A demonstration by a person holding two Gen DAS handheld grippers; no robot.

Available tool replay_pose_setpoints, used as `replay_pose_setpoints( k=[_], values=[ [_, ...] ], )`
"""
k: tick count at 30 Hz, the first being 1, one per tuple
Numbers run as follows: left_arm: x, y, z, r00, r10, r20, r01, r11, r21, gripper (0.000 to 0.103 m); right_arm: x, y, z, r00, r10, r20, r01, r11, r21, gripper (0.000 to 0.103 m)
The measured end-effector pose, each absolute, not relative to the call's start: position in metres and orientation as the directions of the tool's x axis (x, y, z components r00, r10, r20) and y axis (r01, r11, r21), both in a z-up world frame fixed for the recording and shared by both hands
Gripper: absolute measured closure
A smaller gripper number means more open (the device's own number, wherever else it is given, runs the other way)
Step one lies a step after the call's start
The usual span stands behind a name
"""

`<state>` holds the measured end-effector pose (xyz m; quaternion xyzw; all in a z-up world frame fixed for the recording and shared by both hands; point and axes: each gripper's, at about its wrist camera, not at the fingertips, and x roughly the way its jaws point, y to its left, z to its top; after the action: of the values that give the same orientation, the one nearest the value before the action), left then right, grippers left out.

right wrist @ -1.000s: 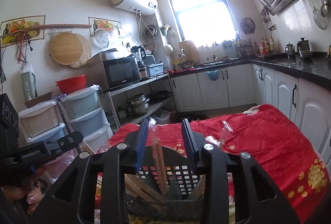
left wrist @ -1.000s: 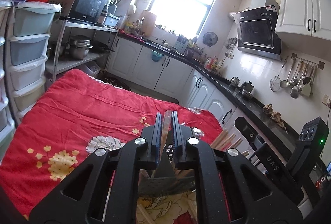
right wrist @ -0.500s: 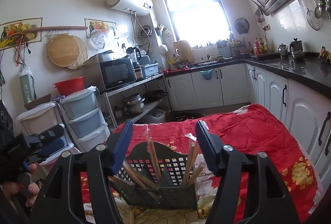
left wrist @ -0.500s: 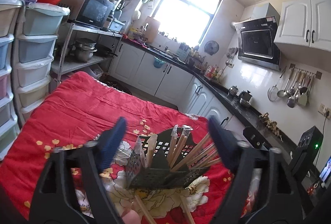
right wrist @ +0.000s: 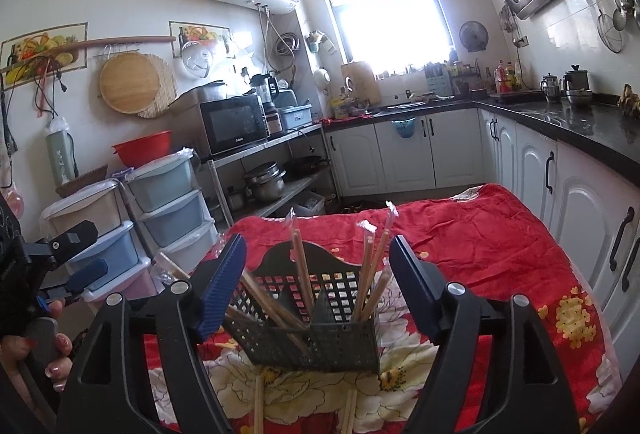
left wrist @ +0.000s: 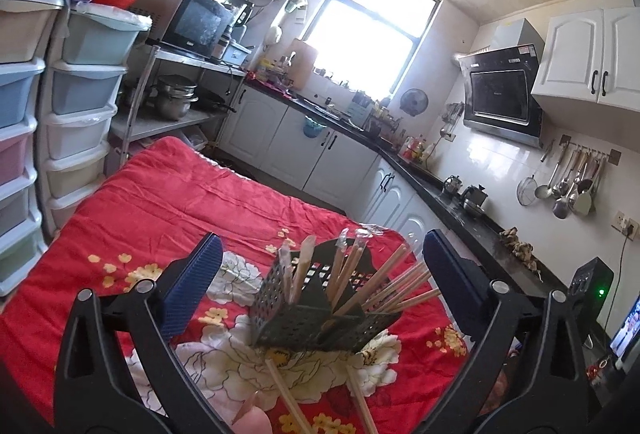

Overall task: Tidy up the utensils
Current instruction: 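Move both open tools down toward the last wrapped chopsticks beside the basket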

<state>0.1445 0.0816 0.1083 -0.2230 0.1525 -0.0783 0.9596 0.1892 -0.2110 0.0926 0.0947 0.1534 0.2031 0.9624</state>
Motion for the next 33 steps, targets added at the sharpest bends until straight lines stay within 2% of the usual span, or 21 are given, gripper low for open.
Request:
replay_pose_setpoints(
  k=[7, 20, 33],
  values=[
    [0.137, 0.088, 0.096, 0.937, -0.211, -0.279, 0.061, 0.884, -0.464, 0.011, 0.176, -0.215, 0.09, 0.863, 0.428, -0.27, -0.366, 0.896, 0.251, 0.027],
    [0.126, 0.091, 0.073, 0.916, -0.196, -0.349, 0.014, 0.886, -0.463, 0.011, 0.162, -0.208, 0.08, 0.824, 0.463, -0.326, -0.408, 0.885, 0.225, 0.026],
    [0.136, 0.076, 0.038, 0.862, -0.243, -0.444, 0.013, 0.887, -0.461, 0.011, 0.169, -0.208, 0.047, 0.774, 0.453, -0.443, -0.396, 0.892, 0.219, 0.026]
  ],
)
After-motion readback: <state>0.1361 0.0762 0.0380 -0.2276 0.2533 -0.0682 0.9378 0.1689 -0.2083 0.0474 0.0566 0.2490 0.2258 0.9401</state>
